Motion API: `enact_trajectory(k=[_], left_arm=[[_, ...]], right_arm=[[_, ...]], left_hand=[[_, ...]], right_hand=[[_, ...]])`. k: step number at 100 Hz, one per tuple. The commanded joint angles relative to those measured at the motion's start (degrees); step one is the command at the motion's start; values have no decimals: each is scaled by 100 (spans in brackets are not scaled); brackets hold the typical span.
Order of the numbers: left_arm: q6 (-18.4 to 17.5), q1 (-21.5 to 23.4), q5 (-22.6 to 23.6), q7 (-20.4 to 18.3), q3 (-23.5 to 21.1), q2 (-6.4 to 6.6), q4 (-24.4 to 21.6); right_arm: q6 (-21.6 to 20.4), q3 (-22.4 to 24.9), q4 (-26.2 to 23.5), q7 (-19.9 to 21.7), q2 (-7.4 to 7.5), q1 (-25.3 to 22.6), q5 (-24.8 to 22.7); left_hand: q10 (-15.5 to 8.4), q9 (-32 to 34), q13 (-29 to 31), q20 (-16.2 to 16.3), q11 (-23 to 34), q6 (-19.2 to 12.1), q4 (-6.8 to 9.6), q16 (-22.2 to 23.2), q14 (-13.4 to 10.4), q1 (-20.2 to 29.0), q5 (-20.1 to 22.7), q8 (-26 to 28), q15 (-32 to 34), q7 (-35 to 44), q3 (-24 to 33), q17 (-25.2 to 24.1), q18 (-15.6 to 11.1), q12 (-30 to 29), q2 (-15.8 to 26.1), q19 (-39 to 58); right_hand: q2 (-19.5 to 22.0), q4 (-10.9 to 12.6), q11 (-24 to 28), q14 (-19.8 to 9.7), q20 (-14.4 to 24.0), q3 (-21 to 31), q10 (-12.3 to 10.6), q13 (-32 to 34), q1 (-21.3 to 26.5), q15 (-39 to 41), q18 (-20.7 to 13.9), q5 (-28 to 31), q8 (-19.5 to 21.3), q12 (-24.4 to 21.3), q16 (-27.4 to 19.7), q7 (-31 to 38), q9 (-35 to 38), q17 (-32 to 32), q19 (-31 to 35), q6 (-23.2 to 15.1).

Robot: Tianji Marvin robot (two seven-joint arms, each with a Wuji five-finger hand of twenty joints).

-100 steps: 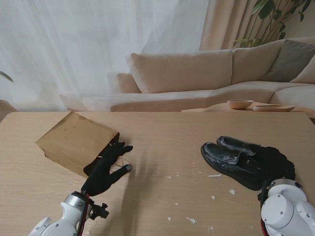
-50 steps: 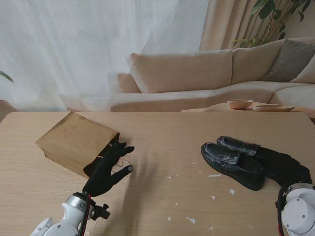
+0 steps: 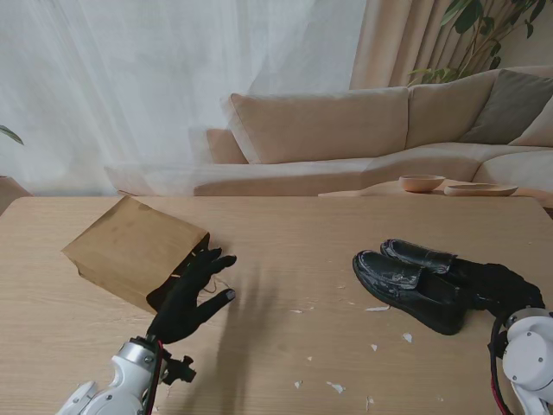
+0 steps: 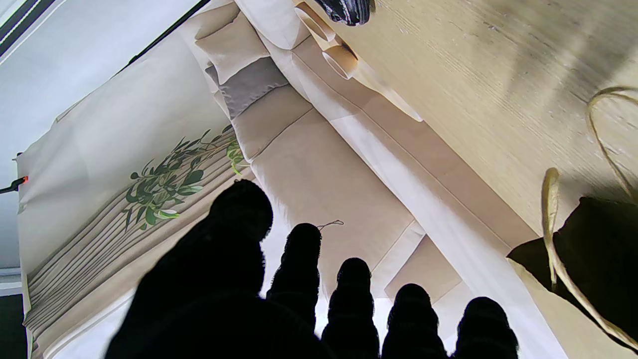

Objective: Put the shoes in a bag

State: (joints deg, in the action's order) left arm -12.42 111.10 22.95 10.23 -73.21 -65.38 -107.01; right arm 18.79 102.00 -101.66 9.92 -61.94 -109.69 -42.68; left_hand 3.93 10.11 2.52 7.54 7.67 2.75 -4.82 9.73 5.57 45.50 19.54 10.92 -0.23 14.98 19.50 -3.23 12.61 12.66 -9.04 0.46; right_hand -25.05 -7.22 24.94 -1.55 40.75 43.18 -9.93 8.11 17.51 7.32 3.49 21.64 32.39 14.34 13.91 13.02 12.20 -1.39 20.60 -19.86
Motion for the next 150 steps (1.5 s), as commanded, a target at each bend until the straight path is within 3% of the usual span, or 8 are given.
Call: enact_trajectory(k=[1,18,41,68,95,113,132,150], left_arm=[[41,0,22,-38,24,-33,3],[67,-19,60,-7,48,-36,22],[128,-48,90,24,89,-41,38],[214,-91,112,49,139,-47,56],[242,-118,116,74,165,-53,59],[245,-117,110,90,166,-57,47],[240,-99,96,72,150,-54,22],[242,-87,94,48,143,-49,10]], right_arm=[[-20,-19,13,191,12,34,-52],[40,-118,147,347,59,219,-243],[97,-263,342,626,128,491,-374],[-77,-427,706,945,211,832,-383],[-426,-645,1142,973,245,1190,-247],[-520,-804,1280,964,250,1354,-155],[-580,-886,1295,934,241,1417,13],[-541,-907,1243,1118,276,1404,-121]], left_hand=[[-96,-67,-104,-13,-57,-195,81,-34,-99,128,-130,65,-14,54,-62,-20,-69,68,200,-94],[-104,-71,-103,-12,-54,-194,80,-38,-109,123,-145,66,-14,55,-67,-19,-72,82,205,-93],[-111,-76,-105,-11,-59,-194,80,-40,-108,125,-150,69,-15,60,-64,-20,-71,92,203,-93],[-127,-82,-103,-10,-75,-214,79,-47,-119,128,-152,73,-17,69,-66,-19,-77,102,202,-93],[-176,-66,-102,-9,-63,-276,77,-49,-113,129,-94,84,-15,98,-63,-18,-77,123,206,-93],[-183,-67,-102,-8,-61,-270,76,-51,-124,131,-94,87,-16,99,-65,-19,-80,130,207,-93],[-186,-65,-103,-8,-54,-260,75,-51,-125,137,-98,93,-16,108,-66,-19,-77,140,208,-93],[-204,-65,-104,-9,-53,-269,75,-53,-121,146,-85,100,-17,122,-67,-19,-78,148,210,-94]], right_hand=[[97,225,-230,-80,-67,6,165,-220,-271,-130,-26,-172,151,-149,-81,-114,-91,-145,-142,191],[43,220,-783,-83,-53,-161,314,-322,-536,-394,-34,-366,317,-392,-42,-75,-144,-216,-145,735],[60,196,-1243,-105,-57,-348,300,-390,-668,-718,-64,-210,221,-534,21,-111,-181,-349,-197,900],[231,179,-1956,-193,-420,-631,158,-390,-842,-861,-107,-38,-135,-519,-573,-106,-249,-340,-567,243],[-26,106,-2085,-196,-661,-808,136,-394,-684,-858,-100,-167,-53,-291,-758,-161,-283,-288,-752,-70],[-138,84,-1994,-177,-702,-985,169,-397,-621,-843,-90,-85,439,-118,-735,157,-252,-288,-738,-77],[240,13,-1885,-206,-730,-1069,168,-393,-961,-836,-91,167,462,-152,-697,182,-213,-290,-743,157],[-60,-19,-1925,-138,-746,-1059,263,-394,-764,-831,-56,-627,316,-225,-682,-250,-260,-284,-735,229]])
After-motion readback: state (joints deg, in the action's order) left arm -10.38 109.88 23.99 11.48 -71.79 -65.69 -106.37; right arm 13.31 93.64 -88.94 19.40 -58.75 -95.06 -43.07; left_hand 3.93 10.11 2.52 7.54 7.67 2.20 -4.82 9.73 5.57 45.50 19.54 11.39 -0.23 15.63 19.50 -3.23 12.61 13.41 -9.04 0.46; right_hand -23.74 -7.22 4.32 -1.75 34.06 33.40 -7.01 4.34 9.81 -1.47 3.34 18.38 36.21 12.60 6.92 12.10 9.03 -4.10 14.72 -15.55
